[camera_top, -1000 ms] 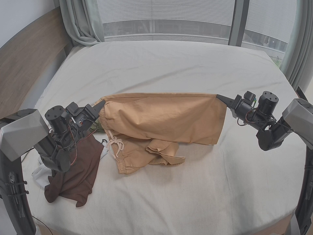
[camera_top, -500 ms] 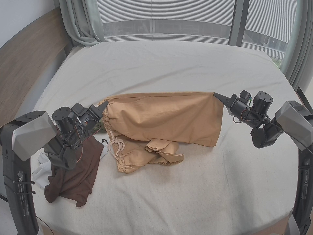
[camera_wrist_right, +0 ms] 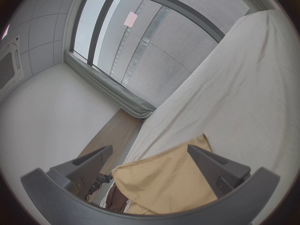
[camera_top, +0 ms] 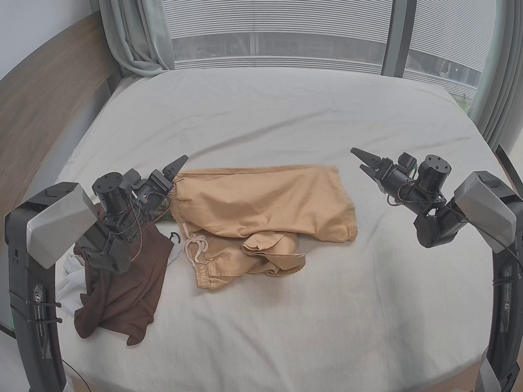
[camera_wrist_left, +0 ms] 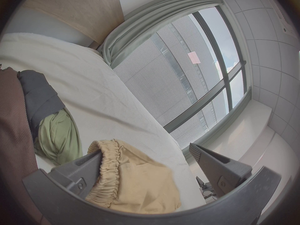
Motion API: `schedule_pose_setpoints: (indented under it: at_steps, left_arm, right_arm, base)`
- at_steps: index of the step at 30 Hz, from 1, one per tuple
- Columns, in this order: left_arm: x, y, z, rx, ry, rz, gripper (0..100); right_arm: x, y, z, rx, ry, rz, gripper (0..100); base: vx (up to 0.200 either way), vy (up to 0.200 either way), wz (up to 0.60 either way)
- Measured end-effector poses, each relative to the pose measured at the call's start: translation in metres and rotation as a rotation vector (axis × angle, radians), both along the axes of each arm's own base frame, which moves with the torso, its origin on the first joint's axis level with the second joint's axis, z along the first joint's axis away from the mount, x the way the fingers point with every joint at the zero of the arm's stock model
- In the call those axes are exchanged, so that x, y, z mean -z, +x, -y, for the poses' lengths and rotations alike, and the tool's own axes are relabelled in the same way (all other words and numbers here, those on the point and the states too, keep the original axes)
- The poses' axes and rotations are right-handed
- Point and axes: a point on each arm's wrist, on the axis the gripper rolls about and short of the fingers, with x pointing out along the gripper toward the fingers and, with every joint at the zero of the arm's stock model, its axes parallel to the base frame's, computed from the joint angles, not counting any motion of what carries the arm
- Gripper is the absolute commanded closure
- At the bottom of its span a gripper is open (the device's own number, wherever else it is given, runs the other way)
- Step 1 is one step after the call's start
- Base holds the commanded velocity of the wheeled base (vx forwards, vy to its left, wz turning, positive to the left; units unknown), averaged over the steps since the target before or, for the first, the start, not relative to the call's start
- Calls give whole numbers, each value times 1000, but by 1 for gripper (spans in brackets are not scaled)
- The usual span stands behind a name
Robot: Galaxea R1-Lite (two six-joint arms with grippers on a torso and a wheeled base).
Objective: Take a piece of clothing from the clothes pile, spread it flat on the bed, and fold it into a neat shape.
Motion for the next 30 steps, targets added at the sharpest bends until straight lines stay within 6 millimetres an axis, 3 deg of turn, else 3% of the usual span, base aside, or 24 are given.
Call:
schedule_pose_setpoints:
  at_steps: [8,18,24,30]
  left_arm:
    - [2,4,-1,-29,3,-52,0]
    - [9,3,-12,-87,45,-119,0]
    - [20,-14,-20,-107,150,-159,0]
    - [17,-36,-24,-110,185,-168,0]
  right_arm:
    - [13,-22,-5,-10,-52,-45,0]
    - [37,-75,-37,-99,-174,-76,0]
    - [47,-99,-60,-172,-254,-70,0]
    - [54,-113,-77,-228,-292,-68,0]
  base:
    - [0,0,0]
    - [0,0,0]
    - [0,0,0]
    - [0,0,0]
